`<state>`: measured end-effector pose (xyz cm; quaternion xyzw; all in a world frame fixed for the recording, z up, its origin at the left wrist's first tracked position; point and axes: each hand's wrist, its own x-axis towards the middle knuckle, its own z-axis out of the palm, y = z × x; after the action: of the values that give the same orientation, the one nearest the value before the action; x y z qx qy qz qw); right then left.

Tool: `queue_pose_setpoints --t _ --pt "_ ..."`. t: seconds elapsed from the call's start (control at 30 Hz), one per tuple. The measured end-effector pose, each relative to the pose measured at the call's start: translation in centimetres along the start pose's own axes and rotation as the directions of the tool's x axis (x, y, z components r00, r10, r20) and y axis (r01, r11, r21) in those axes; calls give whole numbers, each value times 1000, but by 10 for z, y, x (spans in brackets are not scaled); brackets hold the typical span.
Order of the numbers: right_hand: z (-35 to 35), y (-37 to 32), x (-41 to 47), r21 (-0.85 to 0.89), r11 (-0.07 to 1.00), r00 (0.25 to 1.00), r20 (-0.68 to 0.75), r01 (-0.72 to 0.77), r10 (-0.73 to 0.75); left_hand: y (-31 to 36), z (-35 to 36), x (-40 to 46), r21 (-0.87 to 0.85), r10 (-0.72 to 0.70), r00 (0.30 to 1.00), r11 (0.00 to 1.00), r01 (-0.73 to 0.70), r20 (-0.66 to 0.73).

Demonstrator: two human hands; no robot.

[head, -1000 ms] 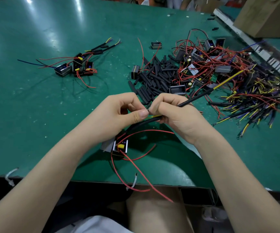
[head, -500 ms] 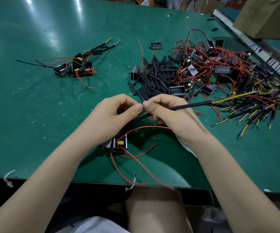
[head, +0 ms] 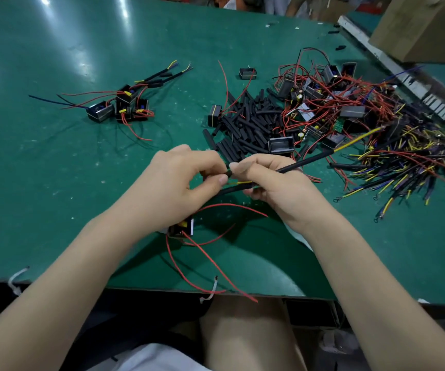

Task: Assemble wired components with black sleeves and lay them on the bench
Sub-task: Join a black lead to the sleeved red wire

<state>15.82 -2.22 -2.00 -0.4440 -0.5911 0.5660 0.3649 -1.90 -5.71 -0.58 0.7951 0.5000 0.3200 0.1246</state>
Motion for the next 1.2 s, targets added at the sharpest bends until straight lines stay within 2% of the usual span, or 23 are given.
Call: queue_pose_setpoints --t 0.17,0.33,0.4,0.47,0.57,0.63,0.7,0.77,0.87,1.0,1.2 --pt "5 2 -1 -84 991 992 -52 106 -111 -1 -4 6 137 68 994 987 -79 86" --pt "7 0 0 20 1000 999 -53 6 -5 -4 5 3 -69 -116 990 991 110 -77" --pt "8 0 -1 28 1000 998 -60 14 -12 -4 10 0 -153 -190 972 974 169 -138" --pt "10 1 -1 -22 998 993 -105 60 -62 -3 13 -2 -195 -215 966 963 186 -142" --pt "10 2 0 -34 994 982 -154 101 -105 -4 13 0 -164 -177 981 973 162 -81" --pt "9 2 -1 -96 985 981 -114 144 -155 -7 13 1 -116 -142 989 984 137 -38" --pt "8 3 -2 -231 946 970 -38 225 -240 -12 11 0 -41 -119 993 992 119 -1" --pt "8 4 -2 -309 919 966 -3 245 -259 -16 10 -1 -11 -115 993 993 115 13" --pt "6 4 -3 -262 945 981 37 195 -192 -18 10 -4 -14 -97 995 995 97 -14" --pt "4 4 -3 -176 978 993 69 108 -98 -17 8 -5 30 4 1000 1000 -3 -23" --pt "-1 4 -3 -173 984 985 170 28 2 -11 -2 -3 249 165 984 952 -178 75"
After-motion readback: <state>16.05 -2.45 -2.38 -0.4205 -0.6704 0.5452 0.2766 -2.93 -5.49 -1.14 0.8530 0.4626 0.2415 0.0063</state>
